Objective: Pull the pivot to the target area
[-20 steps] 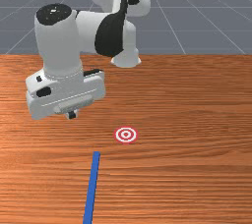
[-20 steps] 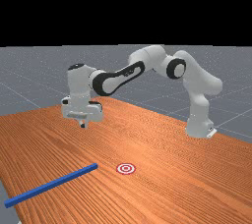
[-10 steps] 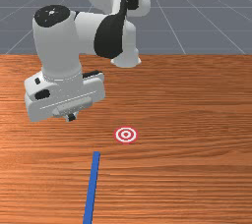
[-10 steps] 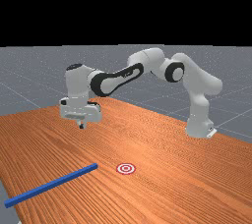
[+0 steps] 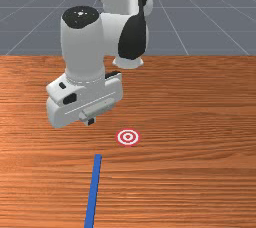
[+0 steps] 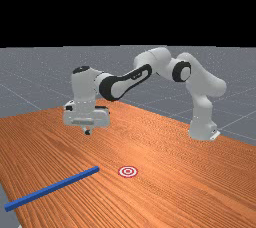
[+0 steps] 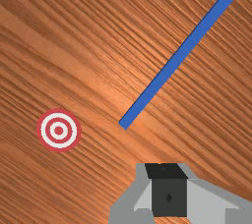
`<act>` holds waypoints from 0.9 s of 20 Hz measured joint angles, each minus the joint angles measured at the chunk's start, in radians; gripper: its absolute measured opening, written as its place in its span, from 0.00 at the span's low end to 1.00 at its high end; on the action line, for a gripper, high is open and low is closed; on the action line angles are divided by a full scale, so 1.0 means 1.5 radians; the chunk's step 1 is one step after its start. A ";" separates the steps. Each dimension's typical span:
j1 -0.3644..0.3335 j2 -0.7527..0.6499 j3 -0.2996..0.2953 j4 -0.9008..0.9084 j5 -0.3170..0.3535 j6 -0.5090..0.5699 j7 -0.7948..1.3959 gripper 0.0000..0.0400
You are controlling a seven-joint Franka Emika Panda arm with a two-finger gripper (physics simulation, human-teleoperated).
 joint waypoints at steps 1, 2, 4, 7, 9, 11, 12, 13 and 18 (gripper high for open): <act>0.006 -0.007 0.004 -0.012 -0.005 0.007 -0.016 0.00; 0.013 -0.010 0.004 -0.017 -0.005 0.008 -0.005 0.00; 0.028 -0.020 0.011 -0.035 -0.013 0.018 -0.024 0.00; 0.045 -0.019 0.011 -0.039 -0.008 0.025 0.014 0.00; 0.052 -0.036 0.005 -0.106 0.005 0.105 0.071 0.00; 0.070 0.002 -0.020 -0.065 -0.030 0.074 0.099 0.00; 0.059 -0.047 0.003 -0.188 0.006 0.232 0.074 0.00; 0.059 -0.040 0.004 -0.187 0.006 0.233 0.075 0.00; 0.046 0.022 0.016 -0.117 0.016 0.168 0.066 0.00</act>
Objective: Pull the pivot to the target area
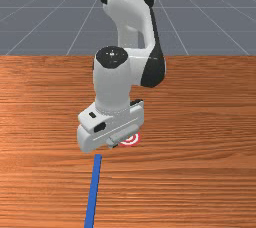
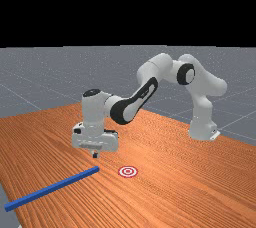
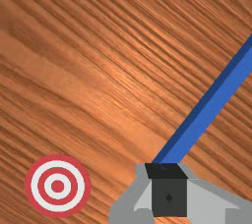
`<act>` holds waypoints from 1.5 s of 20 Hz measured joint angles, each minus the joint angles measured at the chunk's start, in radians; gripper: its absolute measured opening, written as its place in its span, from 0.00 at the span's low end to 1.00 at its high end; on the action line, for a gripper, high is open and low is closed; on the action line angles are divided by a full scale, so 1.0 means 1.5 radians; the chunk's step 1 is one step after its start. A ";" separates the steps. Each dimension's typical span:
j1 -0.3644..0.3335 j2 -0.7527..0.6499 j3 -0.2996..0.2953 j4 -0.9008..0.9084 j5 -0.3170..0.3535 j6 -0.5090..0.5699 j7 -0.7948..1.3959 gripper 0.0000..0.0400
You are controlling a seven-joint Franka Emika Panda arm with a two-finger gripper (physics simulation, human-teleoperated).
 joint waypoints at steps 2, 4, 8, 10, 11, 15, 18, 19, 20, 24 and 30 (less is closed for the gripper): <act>-0.002 0.015 0.002 0.002 0.002 0.013 -0.001 0.00; 0.003 0.028 -0.004 0.001 -0.011 0.028 -0.007 0.00; 0.003 0.053 -0.005 0.015 -0.008 0.030 0.007 0.00; 0.002 0.072 -0.004 0.034 -0.008 0.024 0.007 0.00; 0.001 0.087 -0.008 0.051 -0.001 0.015 0.037 0.00; -0.005 0.090 -0.016 0.051 -0.016 0.019 0.012 0.00; -0.012 0.091 -0.007 0.052 -0.009 0.020 -0.004 0.00; -0.012 0.091 -0.007 0.052 -0.009 0.020 -0.005 0.00; -0.012 0.091 -0.006 0.051 -0.010 0.021 -0.009 0.00; 0.033 -0.102 -0.043 -0.317 -0.044 0.191 0.017 0.78; 0.005 -0.106 -0.013 -0.314 -0.013 0.187 -0.021 0.99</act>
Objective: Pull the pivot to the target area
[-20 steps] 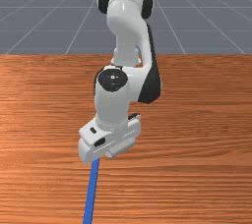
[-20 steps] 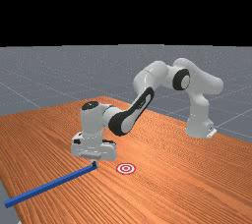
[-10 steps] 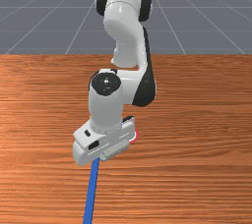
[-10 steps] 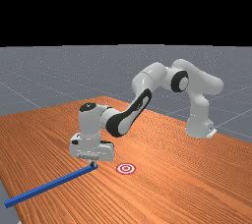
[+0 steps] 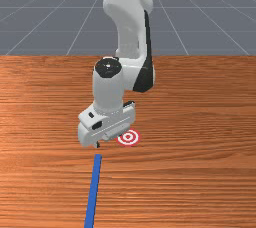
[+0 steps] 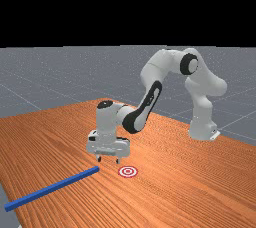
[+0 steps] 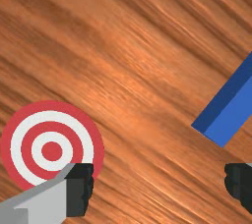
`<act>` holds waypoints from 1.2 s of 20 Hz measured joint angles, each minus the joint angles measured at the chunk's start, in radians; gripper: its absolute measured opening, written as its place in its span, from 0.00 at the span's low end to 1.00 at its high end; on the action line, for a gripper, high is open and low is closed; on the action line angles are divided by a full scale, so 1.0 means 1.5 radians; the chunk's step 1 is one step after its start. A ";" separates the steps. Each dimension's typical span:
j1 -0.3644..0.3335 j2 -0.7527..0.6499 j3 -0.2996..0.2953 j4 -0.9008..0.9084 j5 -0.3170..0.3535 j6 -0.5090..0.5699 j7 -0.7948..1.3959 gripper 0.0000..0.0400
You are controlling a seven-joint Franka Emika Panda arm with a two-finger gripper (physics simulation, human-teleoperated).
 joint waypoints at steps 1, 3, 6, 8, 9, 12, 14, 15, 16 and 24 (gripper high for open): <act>0.003 0.005 -0.004 0.009 -0.011 -0.002 -0.007 0.99; -0.005 0.032 0.003 0.059 -0.018 -0.022 -0.039 1.00; -0.007 0.097 0.000 0.187 -0.009 -0.112 -0.003 1.00; -0.009 0.087 0.004 0.161 -0.014 -0.070 -0.026 1.00; -0.007 0.092 0.001 0.168 -0.008 -0.069 -0.005 1.00; -0.013 0.143 0.002 0.271 -0.009 -0.149 -0.004 1.00; -0.016 0.172 0.003 0.326 -0.008 -0.176 -0.003 1.00; -0.017 0.183 0.004 0.347 -0.008 -0.186 -0.003 1.00; -0.024 0.174 0.013 0.327 0.002 -0.159 -0.012 1.00; -0.017 0.154 -0.007 0.260 0.015 -0.112 0.063 1.00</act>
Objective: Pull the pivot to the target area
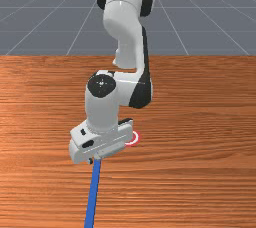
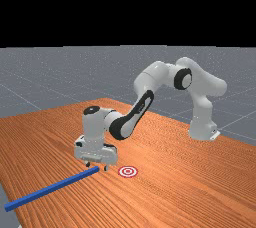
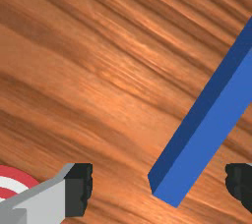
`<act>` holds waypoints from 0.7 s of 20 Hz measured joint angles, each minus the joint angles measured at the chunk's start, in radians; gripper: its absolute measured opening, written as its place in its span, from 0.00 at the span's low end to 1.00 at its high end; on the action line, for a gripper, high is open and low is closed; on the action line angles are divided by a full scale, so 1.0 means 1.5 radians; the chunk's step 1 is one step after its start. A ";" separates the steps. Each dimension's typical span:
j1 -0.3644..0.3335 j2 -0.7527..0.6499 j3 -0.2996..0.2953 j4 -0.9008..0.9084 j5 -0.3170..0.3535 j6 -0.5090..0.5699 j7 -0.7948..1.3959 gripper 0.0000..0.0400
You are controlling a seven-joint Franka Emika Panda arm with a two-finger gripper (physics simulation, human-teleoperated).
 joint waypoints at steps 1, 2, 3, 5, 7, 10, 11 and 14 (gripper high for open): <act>-0.006 0.003 -0.002 0.006 0.003 -0.003 0.004 1.00; -0.013 0.005 -0.002 0.010 0.002 -0.004 -0.008 1.00; -0.020 0.008 -0.004 0.016 0.003 -0.007 -0.009 1.00; -0.030 0.009 -0.001 0.017 -0.004 -0.004 -0.045 1.00; -0.032 0.012 -0.005 0.022 0.002 -0.009 -0.025 1.00; 0.004 -0.073 -0.046 -0.150 0.065 0.058 0.187 1.00; 0.008 -0.096 -0.049 -0.194 0.066 0.078 0.191 1.00; -0.052 -0.074 0.007 -0.145 -0.034 0.088 -0.179 1.00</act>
